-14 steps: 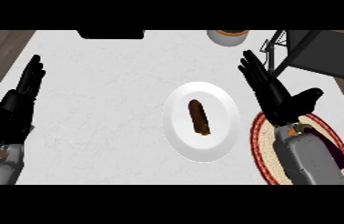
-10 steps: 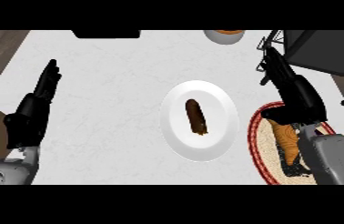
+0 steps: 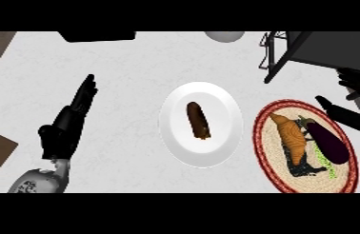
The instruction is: Pick the croissant from the placemat and place it in the tiered shelf
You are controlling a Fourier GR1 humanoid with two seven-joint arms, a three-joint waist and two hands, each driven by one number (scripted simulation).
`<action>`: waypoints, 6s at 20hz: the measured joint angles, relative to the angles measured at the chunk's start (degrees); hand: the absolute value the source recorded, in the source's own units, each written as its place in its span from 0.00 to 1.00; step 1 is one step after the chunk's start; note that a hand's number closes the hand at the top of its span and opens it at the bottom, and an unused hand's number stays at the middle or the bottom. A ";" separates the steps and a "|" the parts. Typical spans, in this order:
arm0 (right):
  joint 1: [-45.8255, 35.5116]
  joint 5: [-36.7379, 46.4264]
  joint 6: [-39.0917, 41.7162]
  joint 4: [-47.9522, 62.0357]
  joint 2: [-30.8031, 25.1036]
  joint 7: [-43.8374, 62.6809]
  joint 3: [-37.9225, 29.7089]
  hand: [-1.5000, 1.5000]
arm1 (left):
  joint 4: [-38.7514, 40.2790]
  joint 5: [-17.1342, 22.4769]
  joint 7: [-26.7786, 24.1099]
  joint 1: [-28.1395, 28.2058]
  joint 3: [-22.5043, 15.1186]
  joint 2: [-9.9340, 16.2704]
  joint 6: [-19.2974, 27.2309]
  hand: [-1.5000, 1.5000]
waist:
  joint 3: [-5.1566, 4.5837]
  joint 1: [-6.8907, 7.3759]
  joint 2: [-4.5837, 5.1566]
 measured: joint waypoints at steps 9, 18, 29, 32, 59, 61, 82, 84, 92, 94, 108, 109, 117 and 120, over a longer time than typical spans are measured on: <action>4.39 -3.65 5.67 11.21 -0.08 -21.83 -8.83 0.00 | 7.06 0.75 -3.20 -3.10 -0.24 -3.21 -3.70 0.50 | 0.08 2.41 -0.48; 10.39 3.29 11.75 -3.17 -9.22 -8.99 -2.48 0.00 | 7.81 -0.71 -4.57 -1.66 -0.65 -4.89 -3.89 0.50 | -0.07 2.64 -0.90; 11.08 15.46 18.50 -22.87 -19.92 18.69 8.55 0.00 | 8.75 -1.30 -3.11 -4.03 0.00 -5.98 -4.31 0.50 | -0.17 2.96 -0.88; 10.32 17.86 21.00 -27.59 -20.96 26.45 10.55 0.00 | 8.69 -1.99 -3.71 -3.38 -0.25 -6.40 -4.45 0.50 | -0.11 3.10 -0.86; 12.75 42.59 29.58 -38.43 1.27 38.16 12.29 0.00 | 8.47 -7.72 -3.06 -3.42 6.48 -11.17 -10.11 0.50 | 0.02 3.15 -0.76; 11.92 42.87 31.25 -38.05 2.01 38.35 10.99 0.00 | 8.03 -8.27 -2.32 -3.74 6.75 -11.46 -10.43 0.50 | 0.01 3.18 -0.76; 11.47 56.70 31.73 -28.46 10.06 30.58 8.90 0.00 | 9.40 -12.12 -4.03 -3.13 9.35 -15.04 -12.68 0.50 | 0.02 3.18 -0.75; 11.71 58.16 31.59 -28.47 11.22 30.80 9.32 0.00 | 9.28 -12.20 -4.00 -2.99 9.94 -14.78 -13.18 0.50 | 0.02 3.19 -0.75; 10.21 61.44 29.88 -22.14 12.23 27.00 7.41 0.00 | 5.44 -12.19 -1.97 -1.61 10.56 -14.82 -14.84 0.50 | 0.03 3.28 -0.75; 9.63 61.85 28.96 -19.74 12.21 25.51 6.64 0.00 | 5.88 -12.75 -2.88 -1.09 10.37 -15.35 -14.55 0.50 | 0.02 3.31 -0.76; 10.24 65.91 27.43 -13.29 13.82 19.99 6.52 1.00 | 8.35 -13.59 -2.72 -3.50 11.84 -16.53 -14.95 0.50 | 0.01 3.22 -0.76; 10.69 66.16 27.56 -13.43 13.46 19.47 6.56 1.00 | 7.05 -13.78 -2.97 -1.96 11.47 -16.45 -15.09 0.50 | 0.01 3.26 -0.78; 11.07 70.77 22.54 -11.45 12.95 15.18 7.97 1.00 | 6.67 -14.17 -2.96 -1.65 11.54 -16.85 -15.14 0.50 | -0.10 3.24 -0.84; 10.02 70.69 21.93 -10.93 13.96 14.81 7.26 1.00 | 6.73 -14.71 -2.54 -2.29 11.20 -17.37 -14.81 0.50 | -0.09 3.23 -0.82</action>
